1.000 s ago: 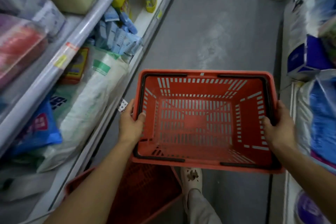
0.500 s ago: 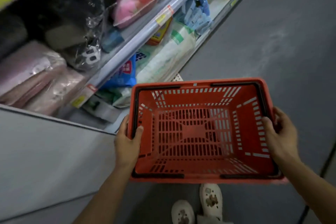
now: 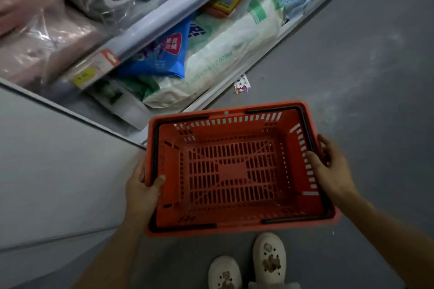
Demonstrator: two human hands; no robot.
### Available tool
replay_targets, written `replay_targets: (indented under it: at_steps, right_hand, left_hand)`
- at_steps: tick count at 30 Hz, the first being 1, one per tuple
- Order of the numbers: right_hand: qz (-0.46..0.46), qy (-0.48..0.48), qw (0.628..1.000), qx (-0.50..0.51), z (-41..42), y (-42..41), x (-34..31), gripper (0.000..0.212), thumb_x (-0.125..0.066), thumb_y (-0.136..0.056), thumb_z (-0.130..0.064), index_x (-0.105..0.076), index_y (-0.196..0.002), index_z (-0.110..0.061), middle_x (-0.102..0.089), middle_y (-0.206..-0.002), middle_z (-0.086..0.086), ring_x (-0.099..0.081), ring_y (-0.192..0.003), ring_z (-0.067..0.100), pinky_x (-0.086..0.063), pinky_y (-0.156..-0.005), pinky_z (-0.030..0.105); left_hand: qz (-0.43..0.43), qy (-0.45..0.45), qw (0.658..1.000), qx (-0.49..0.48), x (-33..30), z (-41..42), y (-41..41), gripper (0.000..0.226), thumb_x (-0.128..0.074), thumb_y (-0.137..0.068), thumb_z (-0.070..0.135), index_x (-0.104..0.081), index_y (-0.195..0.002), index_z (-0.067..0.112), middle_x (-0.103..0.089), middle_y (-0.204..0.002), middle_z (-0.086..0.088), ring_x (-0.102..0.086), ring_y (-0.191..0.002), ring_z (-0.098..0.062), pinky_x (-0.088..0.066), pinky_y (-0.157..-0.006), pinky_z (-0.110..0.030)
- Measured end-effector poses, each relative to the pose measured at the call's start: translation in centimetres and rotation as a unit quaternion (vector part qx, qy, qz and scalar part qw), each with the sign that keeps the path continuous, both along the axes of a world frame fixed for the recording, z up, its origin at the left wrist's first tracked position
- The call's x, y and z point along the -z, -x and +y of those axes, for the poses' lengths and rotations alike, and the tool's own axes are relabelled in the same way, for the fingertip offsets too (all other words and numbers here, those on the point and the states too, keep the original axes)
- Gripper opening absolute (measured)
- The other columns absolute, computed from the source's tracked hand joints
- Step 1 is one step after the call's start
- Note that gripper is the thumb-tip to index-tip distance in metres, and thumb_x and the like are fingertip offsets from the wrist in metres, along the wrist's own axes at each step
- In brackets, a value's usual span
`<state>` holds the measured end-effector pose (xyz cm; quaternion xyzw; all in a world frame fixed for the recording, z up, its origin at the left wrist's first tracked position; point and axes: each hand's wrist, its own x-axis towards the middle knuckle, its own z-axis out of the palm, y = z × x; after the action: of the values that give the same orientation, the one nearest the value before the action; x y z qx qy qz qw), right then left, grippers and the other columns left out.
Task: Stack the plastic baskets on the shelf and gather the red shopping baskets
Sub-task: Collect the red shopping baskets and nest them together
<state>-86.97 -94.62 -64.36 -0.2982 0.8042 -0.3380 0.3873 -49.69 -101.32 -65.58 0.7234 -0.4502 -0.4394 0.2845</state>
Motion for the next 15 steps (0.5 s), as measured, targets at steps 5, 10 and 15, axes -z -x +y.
replay_targets:
  at_steps: [5,10,15]
  right_hand:
    - [0.004,-0.06,0.996,-0.07,0.9,0.6,5.7,0.06,-0.061,-0.089,-0.027,-0.034,-0.142,-0.032,-0.056,-0.123,-0.001,-0.058,-0.109,0.022,-0.049,-0.095,0.047]
    - [-0.022,-0.085,0.994,-0.064,2.9,1.0,10.8,0.071,-0.064,-0.085,-0.036,-0.025,-0.144,-0.046,-0.043,-0.144,0.001,-0.051,-0.122,0.026,-0.049,-0.096,0.051]
    - [-0.036,-0.051,0.997,-0.039,4.2,-0.3,12.9,0.051,-0.058,-0.09,-0.027,-0.041,-0.136,-0.038,-0.062,-0.116,-0.009,-0.062,-0.1,0.008,-0.051,-0.093,0.046]
  left_hand:
    - [0.019,-0.048,0.998,0.029,5.3,-0.5,-1.0,0.073,-0.073,-0.079,0.0,-0.046,-0.141,0.027,-0.063,-0.117,0.008,-0.061,-0.107,-0.013,-0.046,-0.1,-0.038]
    - [0.0,-0.046,0.996,0.071,9.5,0.9,-2.2,0.071,-0.072,-0.085,0.019,-0.037,-0.145,0.033,-0.057,-0.124,0.011,-0.056,-0.112,-0.011,-0.052,-0.087,-0.022]
    - [0.006,-0.028,0.998,0.053,11.7,1.9,-2.8,0.052,-0.065,-0.088,0.04,-0.043,-0.135,0.045,-0.062,-0.118,0.017,-0.063,-0.106,-0.001,-0.051,-0.094,-0.039]
